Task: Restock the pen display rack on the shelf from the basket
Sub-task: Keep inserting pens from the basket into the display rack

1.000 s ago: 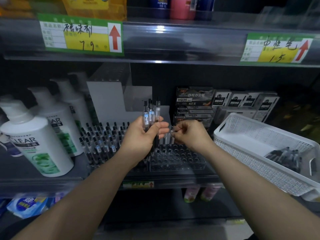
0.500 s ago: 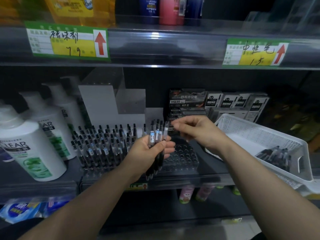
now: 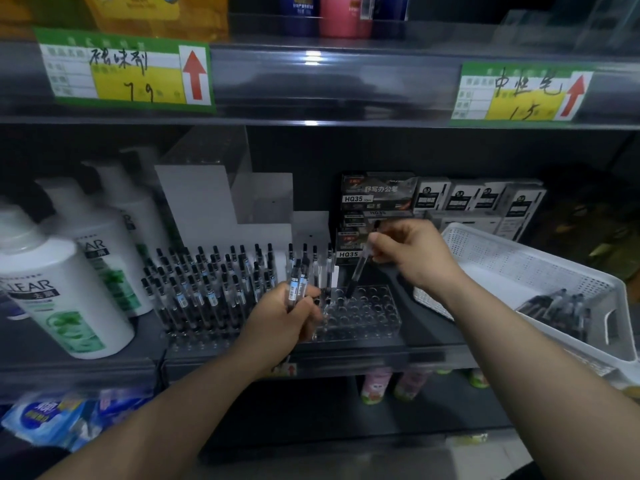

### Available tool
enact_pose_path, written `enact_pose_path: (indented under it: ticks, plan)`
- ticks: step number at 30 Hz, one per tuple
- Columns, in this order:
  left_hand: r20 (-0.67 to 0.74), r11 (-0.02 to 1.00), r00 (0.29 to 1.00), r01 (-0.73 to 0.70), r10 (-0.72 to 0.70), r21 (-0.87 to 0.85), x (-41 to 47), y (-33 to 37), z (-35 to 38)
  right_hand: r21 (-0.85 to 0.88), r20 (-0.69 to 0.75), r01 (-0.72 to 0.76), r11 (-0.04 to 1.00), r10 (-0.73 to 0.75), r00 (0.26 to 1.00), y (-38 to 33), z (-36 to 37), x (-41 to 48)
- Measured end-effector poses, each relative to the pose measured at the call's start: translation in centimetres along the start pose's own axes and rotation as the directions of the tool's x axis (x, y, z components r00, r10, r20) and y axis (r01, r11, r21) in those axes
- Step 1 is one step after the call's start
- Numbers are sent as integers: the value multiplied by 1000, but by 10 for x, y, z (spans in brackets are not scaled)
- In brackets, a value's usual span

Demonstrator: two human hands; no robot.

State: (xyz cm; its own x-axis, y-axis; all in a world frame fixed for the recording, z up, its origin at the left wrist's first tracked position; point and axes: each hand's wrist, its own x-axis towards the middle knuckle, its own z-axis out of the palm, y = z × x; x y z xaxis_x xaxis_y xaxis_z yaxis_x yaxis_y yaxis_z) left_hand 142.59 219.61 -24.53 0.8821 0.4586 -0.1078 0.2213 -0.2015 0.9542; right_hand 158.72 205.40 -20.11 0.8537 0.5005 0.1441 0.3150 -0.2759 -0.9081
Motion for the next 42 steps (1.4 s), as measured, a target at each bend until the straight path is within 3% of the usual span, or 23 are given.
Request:
enact_pose_path:
  ticks: [3,9,21,33,42]
  plan:
    - [-9,1000,1000,15,-15,20,1,-3,-3,-114,-97,45,992,-56,994,6,8,3]
    - [45,998,997,69,-69,-2,1,-4,-7,-244,-88,115,963,-140,986,9,22,7]
    - [60,993,998,17,-9,-121,1,-3,-6,-515,93,244,822,-230,969,8,36,4]
    - [80,996,997,16,-9,-93,1,-6,-8,-525,162,262,810,-207,965,11,38,0]
    - [96,975,994,78,-59,-208,5,-7,-3,-412,98,140,900,-109,989,10,19,-5]
